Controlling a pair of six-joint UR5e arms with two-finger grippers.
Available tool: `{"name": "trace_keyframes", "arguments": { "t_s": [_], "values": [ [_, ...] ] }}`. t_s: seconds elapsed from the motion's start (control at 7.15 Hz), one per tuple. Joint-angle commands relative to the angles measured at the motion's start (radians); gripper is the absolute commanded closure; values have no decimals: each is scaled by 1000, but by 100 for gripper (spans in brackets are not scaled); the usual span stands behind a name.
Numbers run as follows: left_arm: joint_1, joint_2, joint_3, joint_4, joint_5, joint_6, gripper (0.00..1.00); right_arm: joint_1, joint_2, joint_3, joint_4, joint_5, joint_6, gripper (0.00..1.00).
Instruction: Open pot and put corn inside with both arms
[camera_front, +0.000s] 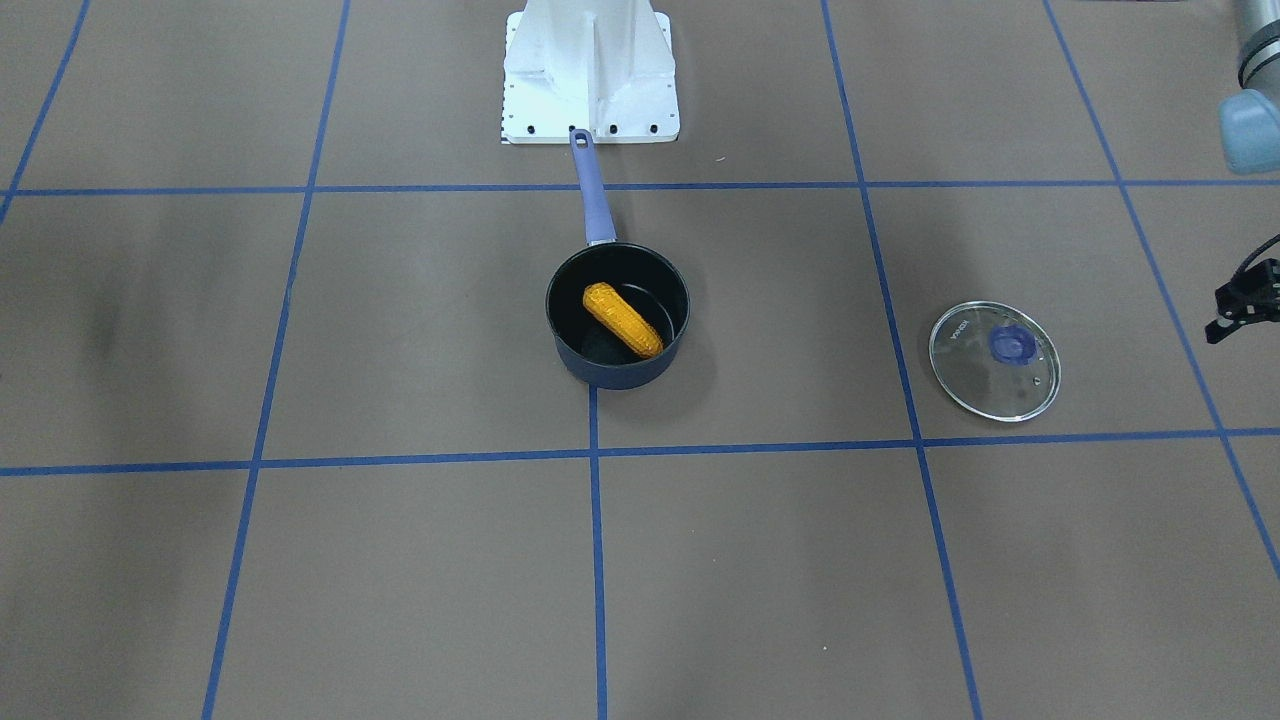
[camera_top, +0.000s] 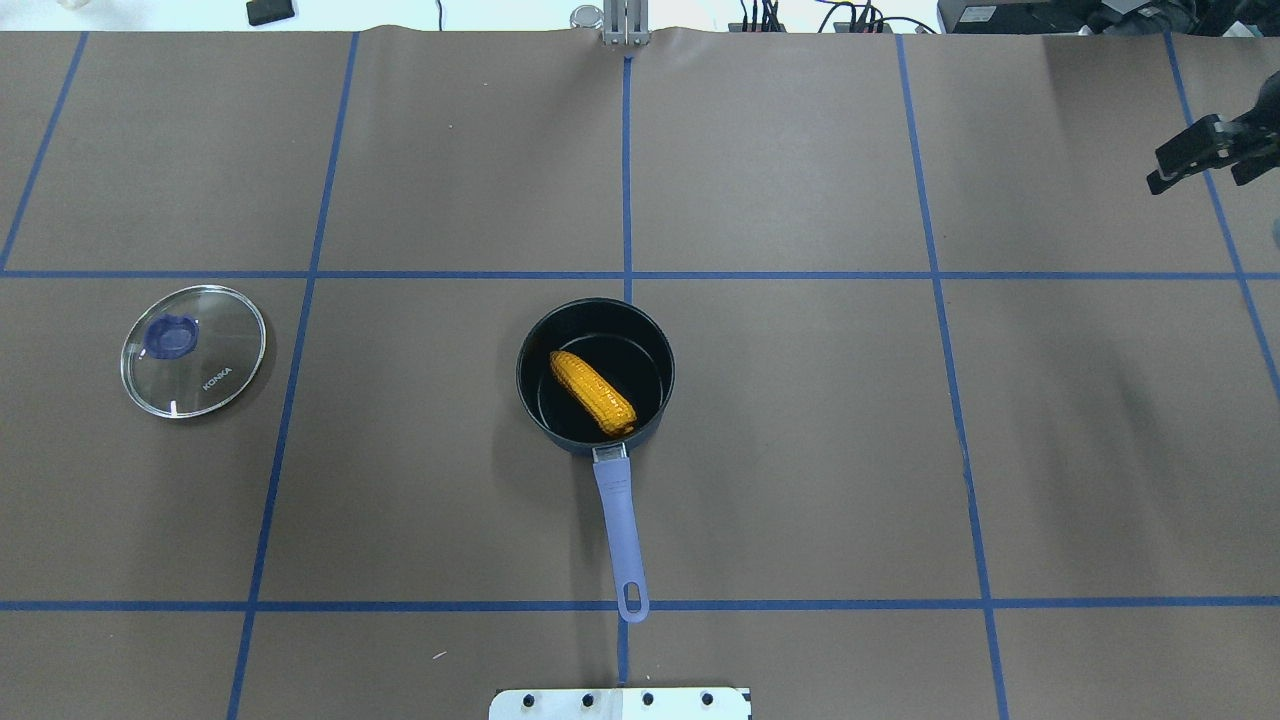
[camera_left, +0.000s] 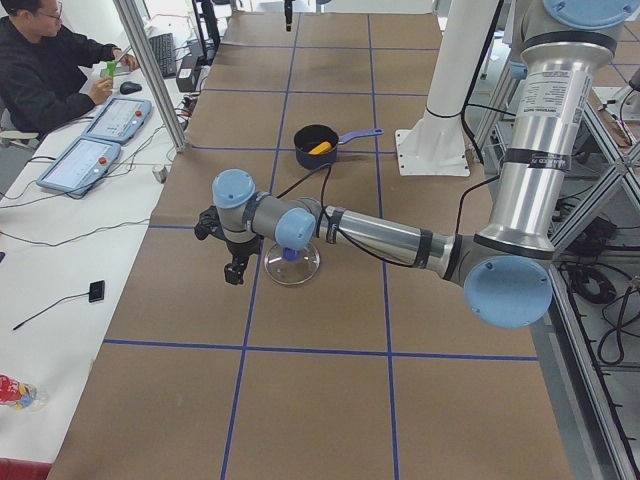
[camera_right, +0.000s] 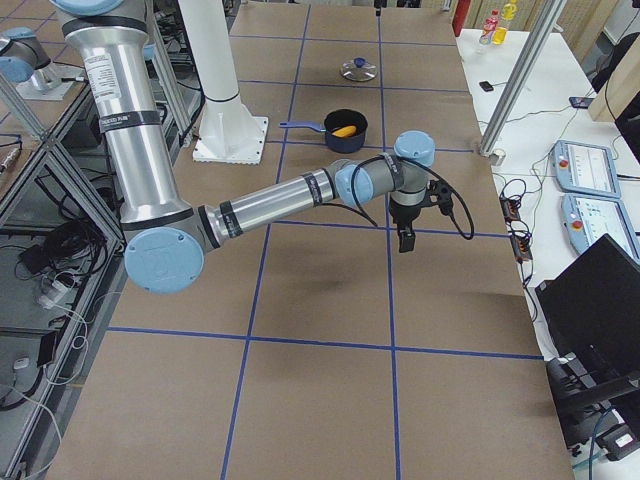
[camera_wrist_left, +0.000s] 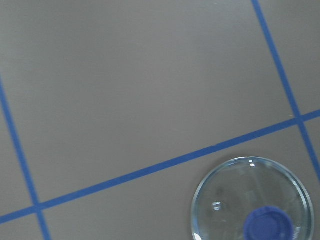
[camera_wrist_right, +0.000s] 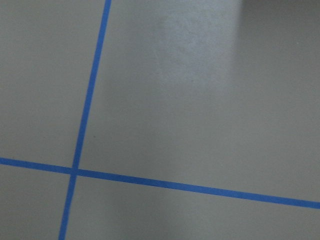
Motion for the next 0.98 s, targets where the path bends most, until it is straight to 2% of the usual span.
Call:
{"name": "trace_keyframes", "arguments": {
  "t_s": [0.0, 0.28, 0.84],
  "values": [
    [-79, 25, 31, 40, -1, 70, 1, 41, -92, 8, -3, 6, -49, 0],
    [-81, 28, 28, 77, -1, 70, 1, 50, -141, 29, 6, 6, -53, 0],
    [-80, 43, 29, 69, 0, 70, 1, 48, -138, 28, 6, -6, -51, 0]
  ]
}}
